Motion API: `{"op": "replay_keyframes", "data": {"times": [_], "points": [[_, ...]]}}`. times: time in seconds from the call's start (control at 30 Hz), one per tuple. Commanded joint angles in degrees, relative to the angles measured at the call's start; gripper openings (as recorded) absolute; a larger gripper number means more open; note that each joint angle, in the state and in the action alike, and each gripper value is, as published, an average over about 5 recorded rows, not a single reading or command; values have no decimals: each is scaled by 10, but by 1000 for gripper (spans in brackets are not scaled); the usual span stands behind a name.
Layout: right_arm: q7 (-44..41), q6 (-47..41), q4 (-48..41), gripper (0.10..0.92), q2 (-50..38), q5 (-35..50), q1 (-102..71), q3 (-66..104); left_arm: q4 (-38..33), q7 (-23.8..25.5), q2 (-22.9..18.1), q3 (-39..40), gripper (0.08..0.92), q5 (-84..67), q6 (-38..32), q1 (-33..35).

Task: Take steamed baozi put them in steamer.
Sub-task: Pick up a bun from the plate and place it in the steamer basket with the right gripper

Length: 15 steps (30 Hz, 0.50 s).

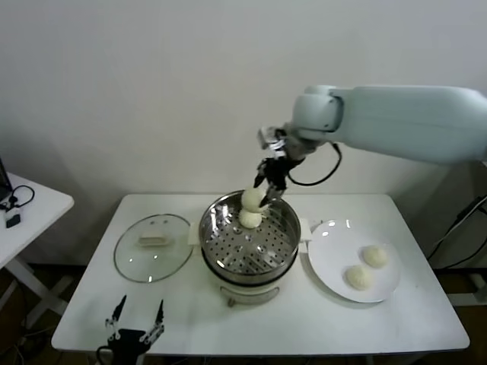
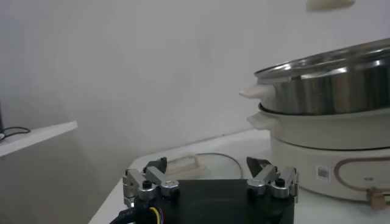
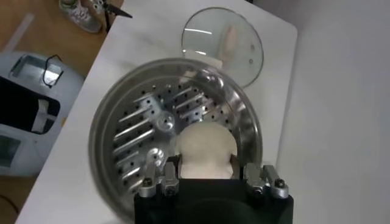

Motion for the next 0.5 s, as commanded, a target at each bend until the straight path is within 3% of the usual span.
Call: {"op": "replay_keyframes", "data": {"times": [0.03,0.5], "points": [[38,-23,-68,568,110,-26,-105,30,-2,0,-10,-1,823,-1,-1,1],[40,-22,-81,568,113,-54,-137,19,2,1,-11,2,823,2,0,-1]]}}
